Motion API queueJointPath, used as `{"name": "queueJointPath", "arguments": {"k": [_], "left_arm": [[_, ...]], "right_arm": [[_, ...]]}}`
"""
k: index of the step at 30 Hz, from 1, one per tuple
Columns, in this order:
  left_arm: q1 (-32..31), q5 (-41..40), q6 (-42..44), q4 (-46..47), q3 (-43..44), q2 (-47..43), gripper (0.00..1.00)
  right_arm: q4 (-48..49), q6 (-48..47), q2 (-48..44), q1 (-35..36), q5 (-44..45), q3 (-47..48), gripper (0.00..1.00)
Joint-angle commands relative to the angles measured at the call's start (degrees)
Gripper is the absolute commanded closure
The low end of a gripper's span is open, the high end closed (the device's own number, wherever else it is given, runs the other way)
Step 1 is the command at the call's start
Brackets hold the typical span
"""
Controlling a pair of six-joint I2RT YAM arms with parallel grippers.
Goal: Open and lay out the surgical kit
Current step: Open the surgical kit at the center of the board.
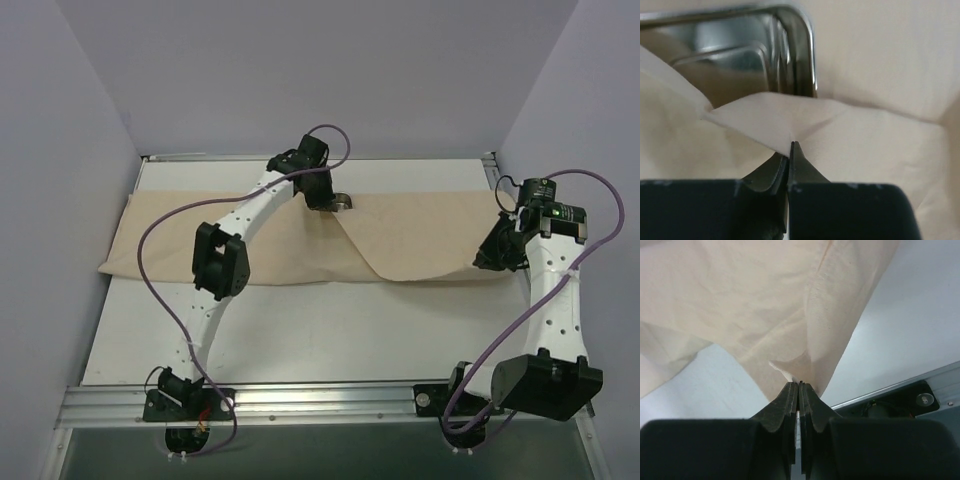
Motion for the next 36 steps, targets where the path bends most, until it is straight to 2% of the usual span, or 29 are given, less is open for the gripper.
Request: {"name": "queueJointPath", "arguments": {"k": [1,6,7,9,10,15,17,19,20,21,22,23,26,28,32,33,34,36], "left_arm": [[-3.7,-7.9,11.7,-1.9,-9.8,-16.4,0.98],[-10.9,-13.0,13.2,-3.1,-26.9,-31.5,0.98],[-11.8,-13.2,12.4,-2.4,-34.6,-33.8,0.98],[-13.4,-12.1,9.2,1.4,-43.1,-41.2,0.98],[-14.7,-12.1,7.8,2.7,-51.3,-43.4,0.98],[-16.0,-4.1,-1.9,8.9,-69.0,-55.8,0.98],[-17.1,-1.7,-4.0,10.0,-73.0,-58.5,0.85],[-17.7,-0.1,-6.1,10.5,-77.7,-62.2,0.67],[-17.7,0.2,-6.3,10.4,-78.9,-63.7,0.59],[-17.5,-0.1,-6.5,8.6,-79.8,-66.6,0.56],[-17.2,-3.3,-6.6,7.0,-79.4,-68.2,0.49],[-16.8,-4.7,-6.3,5.4,-78.7,-69.7,0.36],[-13.2,-13.5,-3.5,-3.1,-72.7,-74.7,0.25],[-6.8,-15.2,0.4,-3.8,-69.3,-76.2,0.13],[9.5,-11.4,8.6,-4.5,-63.9,-71.1,0.09],[13.1,-9.7,11.6,-4.5,-62.4,-67.1,0.09],[20.1,-9.1,12.6,-4.5,-61.0,-65.3,0.09],[25.6,-9.1,15.3,-3.2,-56.3,-58.8,0.07]], "right_arm": [[1.8,0.4,6.0,-0.6,2.2,5.0,1.0],[2.3,0.6,13.7,-0.8,4.0,14.8,1.0],[2.3,0.5,14.5,-0.7,3.7,15.7,1.0],[2.3,0.3,17.2,-0.1,3.1,17.9,1.0],[2.2,0.2,18.0,0.3,2.8,18.3,1.0],[1.2,0.5,22.9,1.3,2.4,18.9,1.0],[1.0,0.5,24.0,1.3,1.6,18.2,1.0],[0.8,0.4,25.6,1.3,1.3,17.9,1.0],[1.2,0.4,25.7,1.5,0.7,17.4,1.0],[1.3,0.4,26.0,1.6,0.0,17.3,1.0],[1.2,0.4,25.8,1.6,0.3,17.3,1.0],[1.5,0.4,25.5,1.6,0.4,17.2,1.0],[1.6,0.1,25.0,1.9,0.0,17.6,1.0],[1.9,0.0,24.7,2.2,-0.5,17.6,1.0],[3.4,0.2,24.0,4.4,0.8,18.9,1.0],[3.7,0.7,23.6,6.3,1.1,18.8,1.0],[4.1,0.9,23.3,7.3,1.2,18.4,1.0],[5.9,1.9,21.9,8.8,0.3,16.7,1.0]]}}
